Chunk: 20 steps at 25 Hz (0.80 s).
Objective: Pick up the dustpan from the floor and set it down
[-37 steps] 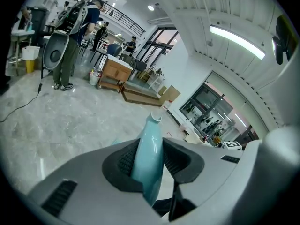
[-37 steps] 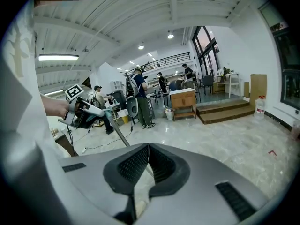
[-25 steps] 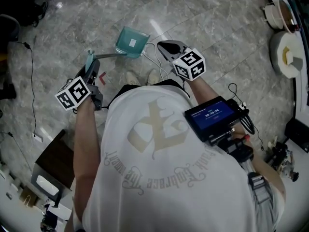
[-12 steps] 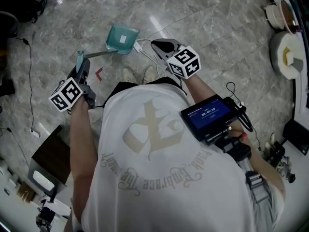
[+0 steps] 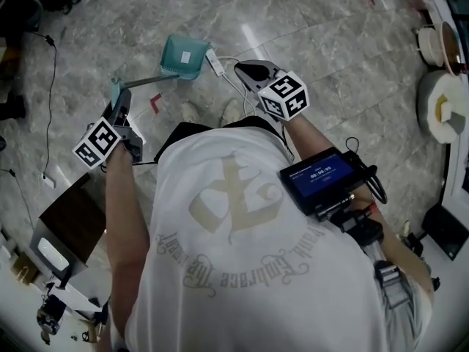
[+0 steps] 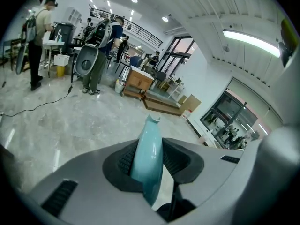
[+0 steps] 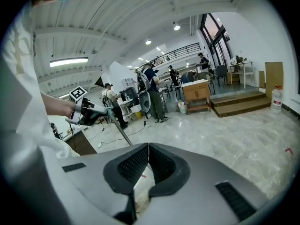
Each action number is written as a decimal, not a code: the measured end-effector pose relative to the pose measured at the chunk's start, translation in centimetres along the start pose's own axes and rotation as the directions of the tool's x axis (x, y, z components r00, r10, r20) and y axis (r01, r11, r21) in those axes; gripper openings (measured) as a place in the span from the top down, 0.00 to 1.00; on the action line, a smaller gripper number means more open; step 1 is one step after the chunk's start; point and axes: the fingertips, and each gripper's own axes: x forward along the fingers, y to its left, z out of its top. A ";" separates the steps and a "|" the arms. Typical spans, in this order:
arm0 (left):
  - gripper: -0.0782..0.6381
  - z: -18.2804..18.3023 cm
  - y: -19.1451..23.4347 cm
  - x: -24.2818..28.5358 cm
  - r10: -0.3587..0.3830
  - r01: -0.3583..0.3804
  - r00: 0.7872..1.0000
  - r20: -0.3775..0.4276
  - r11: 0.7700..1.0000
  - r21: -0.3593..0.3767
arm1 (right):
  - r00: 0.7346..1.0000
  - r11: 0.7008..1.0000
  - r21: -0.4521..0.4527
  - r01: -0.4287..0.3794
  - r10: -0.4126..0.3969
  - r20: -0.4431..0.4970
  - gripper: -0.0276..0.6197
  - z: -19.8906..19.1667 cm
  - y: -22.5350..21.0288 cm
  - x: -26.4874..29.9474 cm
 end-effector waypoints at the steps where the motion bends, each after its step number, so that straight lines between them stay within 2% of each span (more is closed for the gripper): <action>1: 0.72 -0.3 0.3 -0.2 0.007 -0.007 1.000 0.006 1.000 -0.004 | 1.000 1.000 -0.004 -0.006 0.006 0.000 0.93 -0.2 0.1 0.0; 8: 0.72 -2.8 1.5 -0.5 0.042 -0.041 0.999 0.026 0.999 -0.028 | 0.999 0.999 -0.038 -0.031 0.031 -0.018 0.93 -1.3 0.3 0.2; 15: 0.72 -4.0 3.4 -0.2 0.070 -0.069 0.997 0.014 0.996 -0.053 | 0.998 0.996 -0.071 -0.045 0.042 -0.047 0.93 -0.5 1.3 0.9; 20: 0.72 -5.6 4.4 0.4 0.082 -0.083 0.996 -0.018 0.996 -0.044 | 0.997 0.997 -0.074 -0.036 0.031 -0.070 0.93 -0.5 1.1 0.9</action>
